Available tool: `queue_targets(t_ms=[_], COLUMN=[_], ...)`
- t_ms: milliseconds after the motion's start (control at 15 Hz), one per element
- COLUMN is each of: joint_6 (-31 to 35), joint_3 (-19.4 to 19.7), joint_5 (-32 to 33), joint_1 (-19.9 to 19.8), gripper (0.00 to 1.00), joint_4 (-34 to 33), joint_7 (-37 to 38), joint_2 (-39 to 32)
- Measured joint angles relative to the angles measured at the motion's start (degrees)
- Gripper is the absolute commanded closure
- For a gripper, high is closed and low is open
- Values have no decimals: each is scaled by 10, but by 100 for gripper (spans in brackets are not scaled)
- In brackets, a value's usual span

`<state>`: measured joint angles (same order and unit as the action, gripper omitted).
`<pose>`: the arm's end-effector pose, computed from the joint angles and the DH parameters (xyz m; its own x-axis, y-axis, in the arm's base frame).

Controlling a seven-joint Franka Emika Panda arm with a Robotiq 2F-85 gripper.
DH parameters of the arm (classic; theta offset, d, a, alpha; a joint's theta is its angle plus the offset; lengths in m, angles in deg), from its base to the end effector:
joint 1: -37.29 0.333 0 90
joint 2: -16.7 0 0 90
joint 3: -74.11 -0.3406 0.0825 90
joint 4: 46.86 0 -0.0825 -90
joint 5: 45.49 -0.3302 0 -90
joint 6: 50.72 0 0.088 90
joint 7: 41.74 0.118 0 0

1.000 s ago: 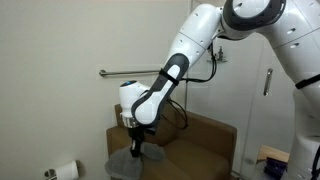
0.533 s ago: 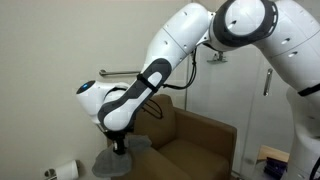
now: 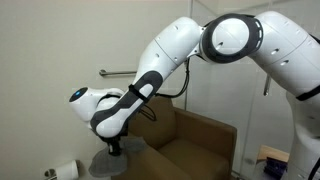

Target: Use the cloth to wipe the left arm of the couch

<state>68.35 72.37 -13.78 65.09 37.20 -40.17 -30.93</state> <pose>0.6044 0.3014 0.2154 0.7045 0.6619 -0.2563 0.7030 -0.6008 0.3806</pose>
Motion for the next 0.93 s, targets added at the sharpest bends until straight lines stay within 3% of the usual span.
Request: queue_targets(t_ms=[267,600,933], joint_6=[-7,-37,-132], joint_3=[-9,-33,-30], joint_5=[-1,-23,-47], joint_1=[1,2,-2], gripper=[97,97,96], joint_4=[-30,-178,-332], joint_7=[-13,-84,-121], joint_2=[-25,-143,-281])
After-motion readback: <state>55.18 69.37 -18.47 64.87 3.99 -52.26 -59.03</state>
